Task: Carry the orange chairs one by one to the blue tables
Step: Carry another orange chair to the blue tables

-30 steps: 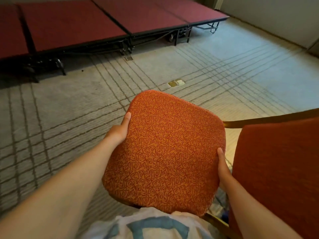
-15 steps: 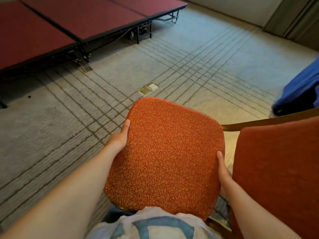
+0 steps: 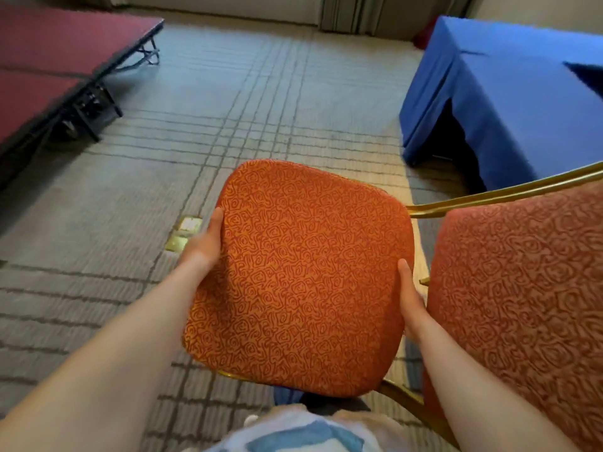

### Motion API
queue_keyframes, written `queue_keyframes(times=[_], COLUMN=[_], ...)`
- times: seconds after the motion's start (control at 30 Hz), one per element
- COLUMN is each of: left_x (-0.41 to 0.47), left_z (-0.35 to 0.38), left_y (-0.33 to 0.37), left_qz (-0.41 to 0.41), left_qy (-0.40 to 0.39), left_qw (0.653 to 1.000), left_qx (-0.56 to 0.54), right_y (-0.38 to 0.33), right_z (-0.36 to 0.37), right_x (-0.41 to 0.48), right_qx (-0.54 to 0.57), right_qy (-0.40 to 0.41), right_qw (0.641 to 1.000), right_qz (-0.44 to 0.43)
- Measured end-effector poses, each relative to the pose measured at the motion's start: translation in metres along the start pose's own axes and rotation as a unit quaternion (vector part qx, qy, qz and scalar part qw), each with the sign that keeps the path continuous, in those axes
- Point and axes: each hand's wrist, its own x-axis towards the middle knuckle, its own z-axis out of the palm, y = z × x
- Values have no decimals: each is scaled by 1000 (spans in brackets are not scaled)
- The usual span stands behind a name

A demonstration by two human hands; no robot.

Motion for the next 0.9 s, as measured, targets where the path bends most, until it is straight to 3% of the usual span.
queue_keyframes(times=[0.23,0.47,0.67,0.9], left_x=[129,238,308,397], left_z=[59,95,133,193], left_y=[80,213,295,386], left_qz=[14,70,103,168], left_qy=[-98,-138,-179,-252], left_qw=[993,982,970,942], left_qx=[59,108,126,145], right_y=[-54,-98,-117,-221], right_z=[20,-1,-32,44], right_x=[77,202,284,290], right_qx=[39,85,135,179], right_qy=[128,138,206,293], right_qw=[991,985,968,937], right_qz=[9,57,38,65])
